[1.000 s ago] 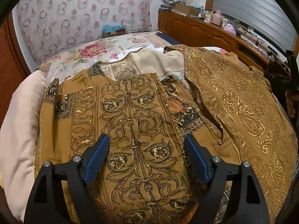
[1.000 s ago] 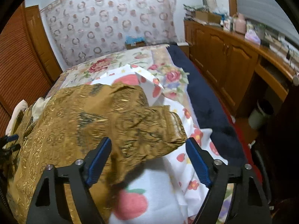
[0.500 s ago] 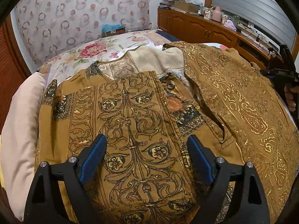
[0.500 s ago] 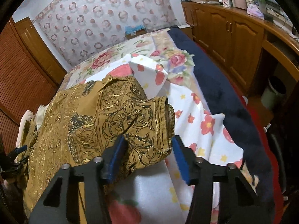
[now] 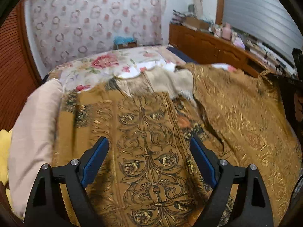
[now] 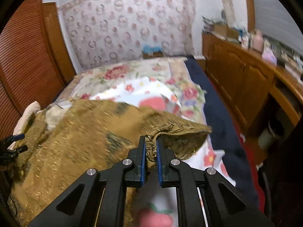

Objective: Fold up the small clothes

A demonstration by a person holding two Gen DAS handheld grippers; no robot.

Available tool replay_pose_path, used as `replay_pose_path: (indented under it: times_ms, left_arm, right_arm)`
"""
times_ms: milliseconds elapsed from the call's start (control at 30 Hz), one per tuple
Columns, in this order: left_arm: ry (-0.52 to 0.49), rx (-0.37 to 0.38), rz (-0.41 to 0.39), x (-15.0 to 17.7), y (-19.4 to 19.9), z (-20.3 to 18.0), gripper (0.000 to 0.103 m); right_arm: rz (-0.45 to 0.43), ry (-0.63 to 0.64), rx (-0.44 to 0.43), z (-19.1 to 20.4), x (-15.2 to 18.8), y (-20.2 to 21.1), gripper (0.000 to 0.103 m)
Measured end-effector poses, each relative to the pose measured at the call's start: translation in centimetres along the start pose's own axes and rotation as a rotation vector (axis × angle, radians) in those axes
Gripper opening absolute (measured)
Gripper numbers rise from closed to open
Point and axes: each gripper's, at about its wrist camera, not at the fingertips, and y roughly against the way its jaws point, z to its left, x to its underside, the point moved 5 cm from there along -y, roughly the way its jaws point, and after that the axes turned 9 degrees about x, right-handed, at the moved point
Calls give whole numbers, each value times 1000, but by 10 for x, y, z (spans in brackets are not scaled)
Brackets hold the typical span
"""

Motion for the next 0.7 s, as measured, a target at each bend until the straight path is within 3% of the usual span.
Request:
replay_pose_path:
  times_ms: [233, 400, 667, 700]
  left_arm:
    - [27, 29, -86, -7, 27, -5, 88]
    - [27, 18, -104, -4, 35, -6, 88]
    - [44, 12, -119, 1, 40, -2, 88]
    - [46, 12, -119, 1, 39, -2, 88]
  right_arm:
    - [-47, 82, -102, 53, 4, 21, 10]
    - [4, 145, -186, 84, 36, 21, 10]
    - [106, 184, -227, 91, 74, 8, 10]
    - [111, 189, -229, 91, 76, 8, 14]
